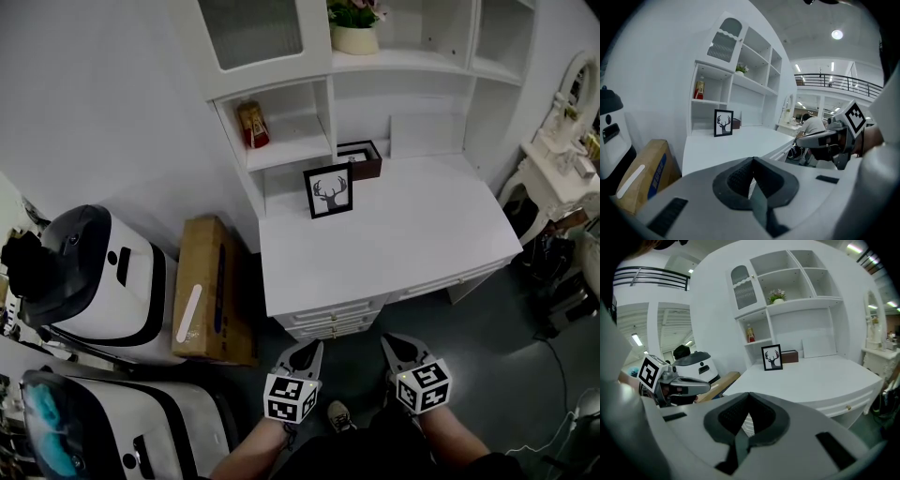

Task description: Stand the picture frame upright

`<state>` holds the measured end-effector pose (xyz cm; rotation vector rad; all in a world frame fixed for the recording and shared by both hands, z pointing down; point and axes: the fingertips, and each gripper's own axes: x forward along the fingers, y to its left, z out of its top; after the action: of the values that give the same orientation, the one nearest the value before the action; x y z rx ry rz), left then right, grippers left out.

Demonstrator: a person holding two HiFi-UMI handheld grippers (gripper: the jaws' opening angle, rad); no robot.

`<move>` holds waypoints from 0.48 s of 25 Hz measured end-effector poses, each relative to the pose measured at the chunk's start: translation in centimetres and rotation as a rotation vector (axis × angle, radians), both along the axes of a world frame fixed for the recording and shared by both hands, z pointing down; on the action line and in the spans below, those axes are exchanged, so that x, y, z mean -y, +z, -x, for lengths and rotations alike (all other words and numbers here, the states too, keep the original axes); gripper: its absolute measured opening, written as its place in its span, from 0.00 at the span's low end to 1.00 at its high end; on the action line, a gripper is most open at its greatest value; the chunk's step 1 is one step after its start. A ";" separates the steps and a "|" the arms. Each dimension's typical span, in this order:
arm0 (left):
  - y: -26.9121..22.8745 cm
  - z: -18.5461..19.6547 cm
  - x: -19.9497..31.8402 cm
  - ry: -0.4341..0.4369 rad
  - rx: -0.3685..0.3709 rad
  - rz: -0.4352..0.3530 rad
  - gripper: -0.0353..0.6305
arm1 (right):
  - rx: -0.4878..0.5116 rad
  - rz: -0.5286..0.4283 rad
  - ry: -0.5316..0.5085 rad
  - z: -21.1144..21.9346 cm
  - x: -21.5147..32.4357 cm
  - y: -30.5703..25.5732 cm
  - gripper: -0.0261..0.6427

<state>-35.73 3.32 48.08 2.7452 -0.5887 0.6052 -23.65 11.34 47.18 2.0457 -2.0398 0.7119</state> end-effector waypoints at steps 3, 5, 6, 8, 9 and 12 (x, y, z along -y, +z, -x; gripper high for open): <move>-0.1 0.1 -0.4 0.000 -0.001 -0.002 0.06 | -0.003 0.000 -0.005 0.2 -0.3 -0.1 0.04; -0.3 0.1 -0.6 -0.001 -0.002 -0.005 0.06 | -0.002 0.000 -0.007 0.2 -0.5 -0.1 0.04; -0.4 0.0 -0.7 -0.002 -0.003 -0.006 0.06 | -0.001 0.000 -0.007 0.2 -0.6 -0.1 0.04; -0.5 0.0 -0.9 -0.003 -0.006 -0.008 0.06 | 0.003 -0.002 -0.006 0.1 -0.8 -0.2 0.04; -0.6 -0.1 -1.0 -0.004 -0.007 -0.009 0.06 | 0.004 -0.004 -0.006 0.1 -0.9 -0.3 0.04; -0.8 -0.3 -1.4 -0.001 -0.009 -0.013 0.06 | 0.002 -0.010 -0.004 0.0 -1.2 -0.4 0.04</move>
<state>-35.47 4.70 47.29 2.7581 -0.5944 0.5907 -23.64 12.51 46.76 2.0465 -2.0523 0.7052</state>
